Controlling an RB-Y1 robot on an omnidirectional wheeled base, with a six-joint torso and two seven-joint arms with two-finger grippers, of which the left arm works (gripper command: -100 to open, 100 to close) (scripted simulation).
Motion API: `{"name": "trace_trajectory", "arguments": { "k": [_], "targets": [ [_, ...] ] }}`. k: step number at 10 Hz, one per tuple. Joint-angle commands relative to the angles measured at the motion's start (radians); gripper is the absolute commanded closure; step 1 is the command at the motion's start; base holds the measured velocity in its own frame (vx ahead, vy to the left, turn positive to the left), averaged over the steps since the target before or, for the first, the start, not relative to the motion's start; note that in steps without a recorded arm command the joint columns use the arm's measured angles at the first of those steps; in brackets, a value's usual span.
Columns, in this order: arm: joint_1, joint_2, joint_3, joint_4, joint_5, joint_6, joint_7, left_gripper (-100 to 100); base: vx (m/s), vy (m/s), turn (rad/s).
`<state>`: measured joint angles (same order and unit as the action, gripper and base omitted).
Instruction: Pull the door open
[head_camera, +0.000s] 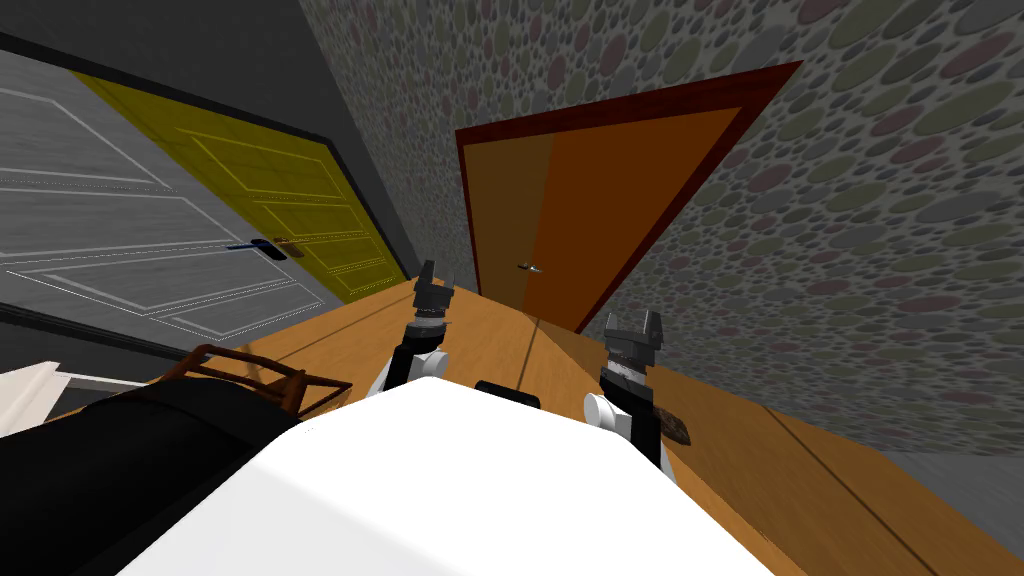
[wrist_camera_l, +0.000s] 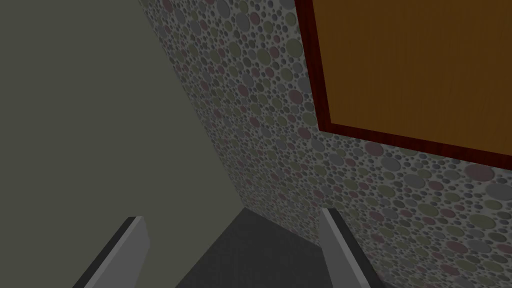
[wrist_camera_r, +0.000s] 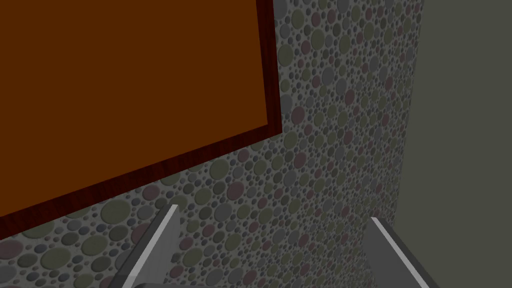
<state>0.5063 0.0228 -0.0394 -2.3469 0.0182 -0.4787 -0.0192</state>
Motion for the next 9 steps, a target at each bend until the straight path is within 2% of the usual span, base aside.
{"name": "trace_trajectory", "arguments": {
  "k": [1,9],
  "targets": [
    [-0.007,0.009,0.002,0.03,0.003,-0.008,0.005,-100,0.053,-0.006,-0.069],
    [-0.045,0.052,0.014,0.193,0.017,-0.051,0.034,-100,0.113,-0.016,-0.055]
  ]
}}
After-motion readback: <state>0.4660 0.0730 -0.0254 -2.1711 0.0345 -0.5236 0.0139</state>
